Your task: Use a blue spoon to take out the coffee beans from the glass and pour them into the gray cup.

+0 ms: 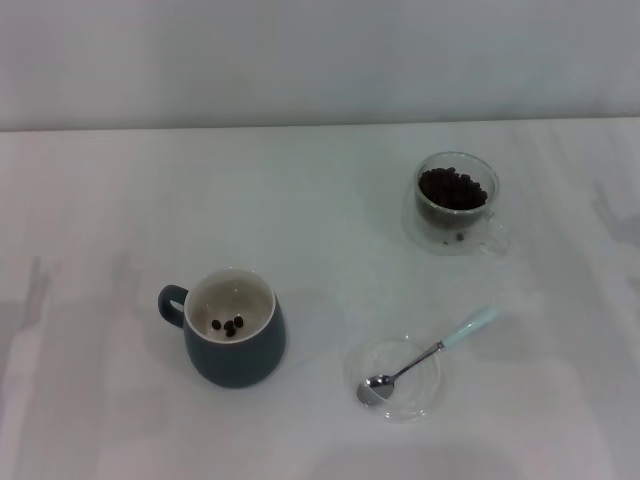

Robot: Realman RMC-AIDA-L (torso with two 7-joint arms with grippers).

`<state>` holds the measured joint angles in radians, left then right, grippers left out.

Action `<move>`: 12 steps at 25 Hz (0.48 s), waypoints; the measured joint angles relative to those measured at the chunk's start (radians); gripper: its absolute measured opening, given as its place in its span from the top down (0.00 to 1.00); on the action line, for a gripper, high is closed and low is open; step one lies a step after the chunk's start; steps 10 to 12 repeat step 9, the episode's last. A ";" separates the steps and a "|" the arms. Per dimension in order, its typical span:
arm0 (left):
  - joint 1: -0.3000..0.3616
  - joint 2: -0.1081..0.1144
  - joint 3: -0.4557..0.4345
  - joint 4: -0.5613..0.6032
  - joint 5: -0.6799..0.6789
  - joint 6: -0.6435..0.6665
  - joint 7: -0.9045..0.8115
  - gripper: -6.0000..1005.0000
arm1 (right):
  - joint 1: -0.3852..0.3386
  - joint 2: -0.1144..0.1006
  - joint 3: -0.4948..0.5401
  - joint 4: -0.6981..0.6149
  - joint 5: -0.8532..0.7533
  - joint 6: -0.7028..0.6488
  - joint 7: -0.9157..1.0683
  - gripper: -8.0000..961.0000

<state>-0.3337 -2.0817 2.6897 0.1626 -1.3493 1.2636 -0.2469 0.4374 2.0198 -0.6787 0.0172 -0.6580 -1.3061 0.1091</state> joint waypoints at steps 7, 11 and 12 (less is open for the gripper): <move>-0.007 -0.001 -0.001 0.003 0.002 -0.010 0.000 0.22 | 0.000 0.000 0.001 0.002 0.002 0.000 0.021 0.10; -0.007 -0.002 -0.001 0.006 0.001 -0.010 0.000 0.22 | 0.000 0.000 0.001 0.004 0.002 0.000 0.025 0.10; -0.007 -0.002 -0.001 0.006 0.001 -0.010 0.000 0.22 | 0.000 0.000 0.001 0.004 0.002 0.000 0.025 0.10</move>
